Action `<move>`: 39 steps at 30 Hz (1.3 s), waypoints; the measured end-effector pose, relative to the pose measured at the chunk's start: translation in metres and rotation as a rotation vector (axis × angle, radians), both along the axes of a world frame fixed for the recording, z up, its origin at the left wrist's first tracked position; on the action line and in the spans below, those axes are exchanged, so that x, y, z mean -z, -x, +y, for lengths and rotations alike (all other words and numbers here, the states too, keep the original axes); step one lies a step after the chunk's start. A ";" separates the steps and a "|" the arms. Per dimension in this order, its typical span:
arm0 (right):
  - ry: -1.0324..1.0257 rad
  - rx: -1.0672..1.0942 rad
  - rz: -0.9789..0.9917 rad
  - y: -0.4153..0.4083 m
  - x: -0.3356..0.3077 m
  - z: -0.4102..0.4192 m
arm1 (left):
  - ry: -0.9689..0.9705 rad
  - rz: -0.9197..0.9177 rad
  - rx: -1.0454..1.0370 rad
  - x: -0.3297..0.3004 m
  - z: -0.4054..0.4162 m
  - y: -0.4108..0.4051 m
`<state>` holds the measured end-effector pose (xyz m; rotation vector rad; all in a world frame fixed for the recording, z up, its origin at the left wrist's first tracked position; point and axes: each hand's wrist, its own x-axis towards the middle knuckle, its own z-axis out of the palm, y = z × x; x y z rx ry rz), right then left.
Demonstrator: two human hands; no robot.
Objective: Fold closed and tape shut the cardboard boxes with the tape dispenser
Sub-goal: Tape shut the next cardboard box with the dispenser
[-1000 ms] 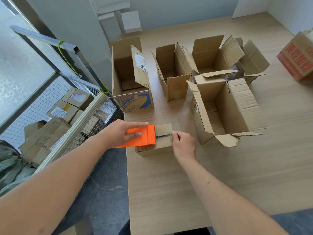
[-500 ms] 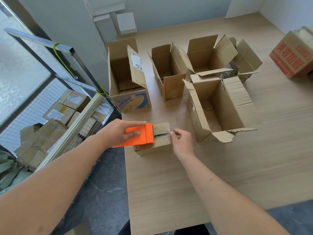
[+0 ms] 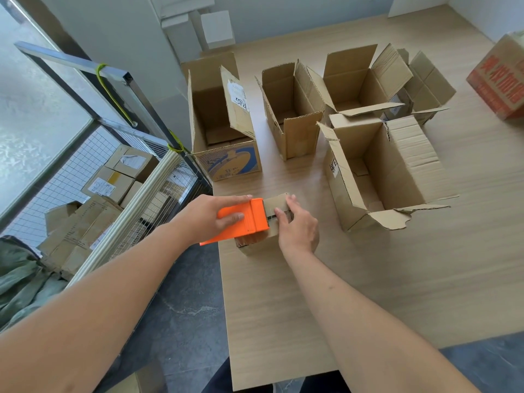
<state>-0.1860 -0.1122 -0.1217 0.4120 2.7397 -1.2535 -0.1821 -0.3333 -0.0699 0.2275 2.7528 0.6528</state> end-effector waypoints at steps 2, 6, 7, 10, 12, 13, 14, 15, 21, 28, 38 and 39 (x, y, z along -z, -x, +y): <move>0.003 0.002 0.006 0.000 0.003 -0.004 | -0.040 -0.034 -0.017 0.000 -0.002 -0.002; 0.055 0.048 -0.036 0.004 0.006 -0.009 | -0.110 -0.106 -0.034 -0.002 -0.006 -0.001; 0.056 0.061 -0.049 0.005 0.007 -0.009 | -0.127 -0.124 -0.040 -0.003 -0.008 -0.001; 0.068 0.094 -0.100 0.008 0.005 -0.010 | -0.139 -0.155 -0.042 -0.002 -0.014 -0.001; 0.095 0.110 -0.117 0.009 0.004 -0.011 | -0.143 -0.187 -0.038 -0.001 -0.016 -0.003; 0.105 0.115 -0.119 0.009 0.003 -0.011 | -0.146 -0.196 -0.036 -0.001 -0.018 -0.003; 0.111 0.117 -0.117 0.010 0.002 -0.011 | -0.144 -0.200 -0.032 -0.002 -0.021 -0.004; 0.114 0.117 -0.110 0.010 0.001 -0.011 | -0.137 -0.202 -0.030 -0.004 -0.026 -0.004; 0.125 0.122 -0.106 0.010 0.001 -0.012 | -0.135 -0.228 -0.063 -0.016 -0.057 -0.022; 0.106 0.101 -0.096 0.009 -0.001 -0.010 | -0.141 -0.286 -0.106 -0.014 -0.076 -0.048; 0.100 0.098 -0.088 0.008 0.004 -0.010 | -0.158 -0.288 -0.154 0.000 -0.085 -0.068; 0.096 0.094 -0.084 0.008 0.004 -0.010 | -0.165 -0.296 -0.161 0.003 -0.087 -0.071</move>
